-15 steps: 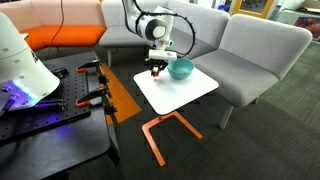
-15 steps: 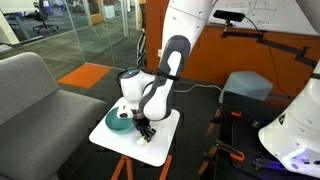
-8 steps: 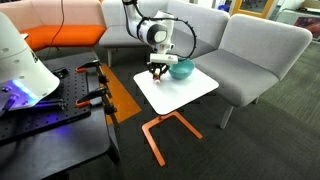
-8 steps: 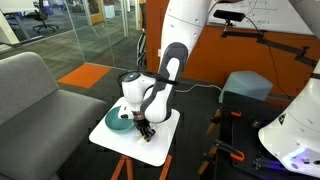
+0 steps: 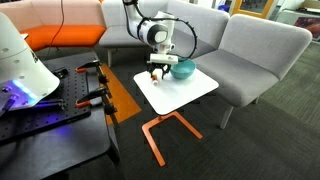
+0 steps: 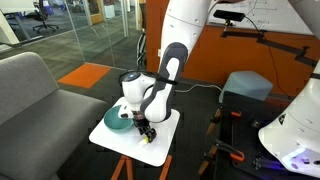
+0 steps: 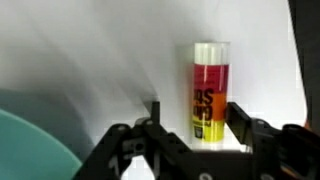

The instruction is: Remove the glue stick out of the bowl and put it on the table

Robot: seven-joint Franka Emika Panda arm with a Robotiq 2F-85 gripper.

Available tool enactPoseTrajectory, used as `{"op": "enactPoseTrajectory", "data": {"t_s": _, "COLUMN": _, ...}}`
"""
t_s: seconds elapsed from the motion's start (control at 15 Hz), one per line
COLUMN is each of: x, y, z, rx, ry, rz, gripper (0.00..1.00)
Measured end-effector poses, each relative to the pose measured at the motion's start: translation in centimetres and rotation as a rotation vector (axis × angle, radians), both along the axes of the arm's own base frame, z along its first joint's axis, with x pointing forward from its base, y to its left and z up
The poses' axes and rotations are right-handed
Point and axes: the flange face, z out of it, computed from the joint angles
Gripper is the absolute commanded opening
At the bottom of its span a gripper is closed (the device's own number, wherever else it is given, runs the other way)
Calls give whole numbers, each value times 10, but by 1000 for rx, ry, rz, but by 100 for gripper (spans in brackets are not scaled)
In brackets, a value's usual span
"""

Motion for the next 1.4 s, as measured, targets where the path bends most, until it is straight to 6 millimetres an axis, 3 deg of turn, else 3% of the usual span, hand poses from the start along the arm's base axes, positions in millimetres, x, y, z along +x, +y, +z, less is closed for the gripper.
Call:
{"op": "enactPoseTrajectory", "data": {"t_s": 0.47, "x": -2, "y": 3, "z": 5, "rx": 2, "ry": -1, "rz": 10, "gripper": 100}}
{"op": "enactPoseTrajectory", "data": {"t_s": 0.8, "x": -20, "y": 14, "z": 19, "rx": 17, "ry": 22, "rz": 34, "gripper": 100}}
{"op": "enactPoseTrajectory", "data": {"t_s": 1.07, "x": -32, "y": 13, "z": 45, "rx": 10, "ry": 9, "rz": 40, "gripper": 100}}
{"op": "enactPoseTrajectory", "data": {"t_s": 1.4, "x": -39, "y": 13, "z": 100, "rx": -9, "ry": -58, "rz": -5, "gripper": 100}}
